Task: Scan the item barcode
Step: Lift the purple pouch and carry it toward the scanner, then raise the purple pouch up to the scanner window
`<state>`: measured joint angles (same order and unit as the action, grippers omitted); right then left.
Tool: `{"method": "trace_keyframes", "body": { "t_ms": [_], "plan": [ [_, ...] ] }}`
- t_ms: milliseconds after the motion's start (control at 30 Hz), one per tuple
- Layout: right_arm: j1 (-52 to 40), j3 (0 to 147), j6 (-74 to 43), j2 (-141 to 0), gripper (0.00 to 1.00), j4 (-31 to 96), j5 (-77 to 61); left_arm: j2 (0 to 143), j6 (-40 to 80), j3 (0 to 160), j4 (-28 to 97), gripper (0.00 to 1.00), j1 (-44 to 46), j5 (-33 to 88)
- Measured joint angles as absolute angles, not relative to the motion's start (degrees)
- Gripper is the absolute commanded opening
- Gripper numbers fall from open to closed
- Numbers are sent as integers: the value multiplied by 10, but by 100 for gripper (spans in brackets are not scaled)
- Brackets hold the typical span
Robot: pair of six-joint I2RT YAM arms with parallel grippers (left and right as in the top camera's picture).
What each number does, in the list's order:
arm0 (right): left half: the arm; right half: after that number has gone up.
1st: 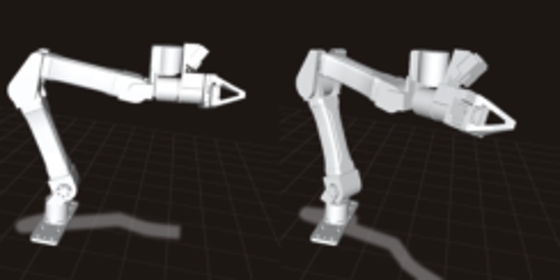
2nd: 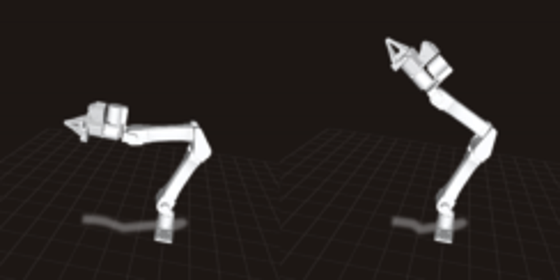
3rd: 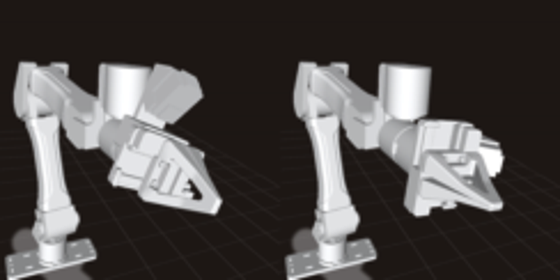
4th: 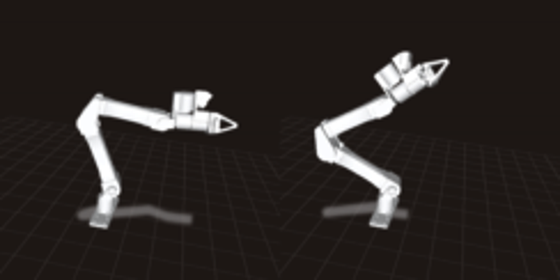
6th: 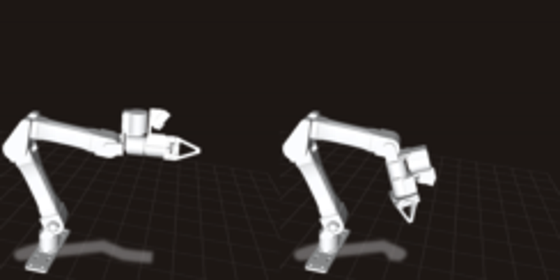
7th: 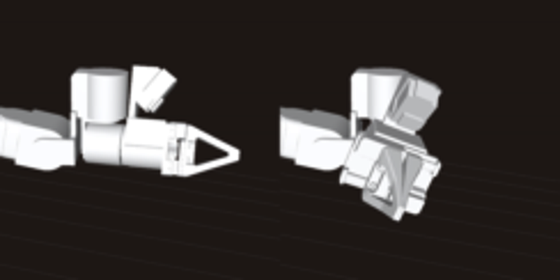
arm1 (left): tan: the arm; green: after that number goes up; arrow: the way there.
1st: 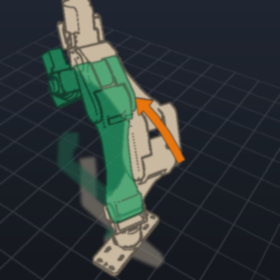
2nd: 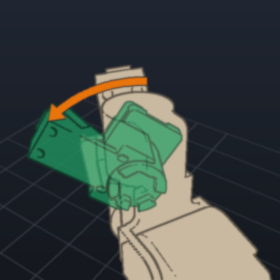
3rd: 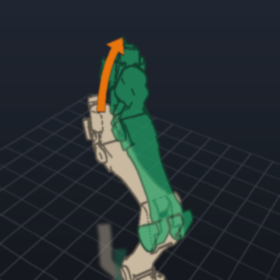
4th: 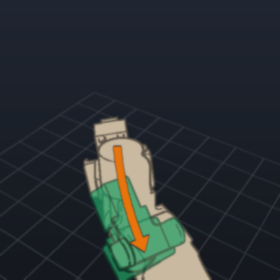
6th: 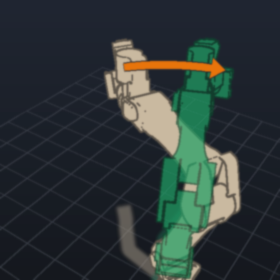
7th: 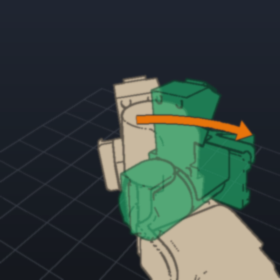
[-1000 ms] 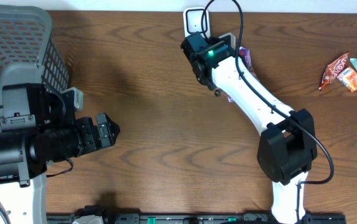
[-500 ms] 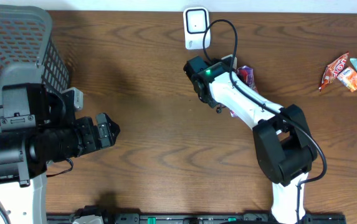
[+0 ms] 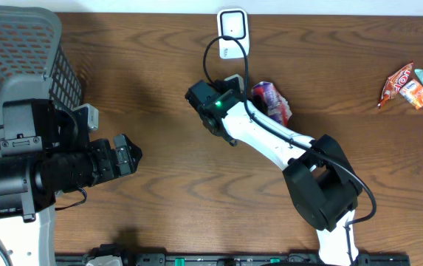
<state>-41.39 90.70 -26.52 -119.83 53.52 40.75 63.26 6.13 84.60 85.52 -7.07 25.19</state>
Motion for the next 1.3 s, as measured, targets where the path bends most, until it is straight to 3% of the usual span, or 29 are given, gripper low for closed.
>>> {"method": "trace_keyframes", "body": {
  "t_ms": [433, 767, 1033, 1300],
  "plan": [
    [-343, 1084, -191, -1197, 98, 588, 181, 633, 61, 846, 855, 98, -71, 252],
    [-219, 1073, -86, -1194, 99, 679, 59, 633, 61, 846, 855, 98, -71, 252],
    [-145, 990, 23, -1194, 99, 635, -146, 633, 61, 846, 855, 98, -71, 252],
    [-102, 890, 49, -1194, 82, 541, -304, 633, 61, 846, 855, 98, -71, 252]
  ]
}}
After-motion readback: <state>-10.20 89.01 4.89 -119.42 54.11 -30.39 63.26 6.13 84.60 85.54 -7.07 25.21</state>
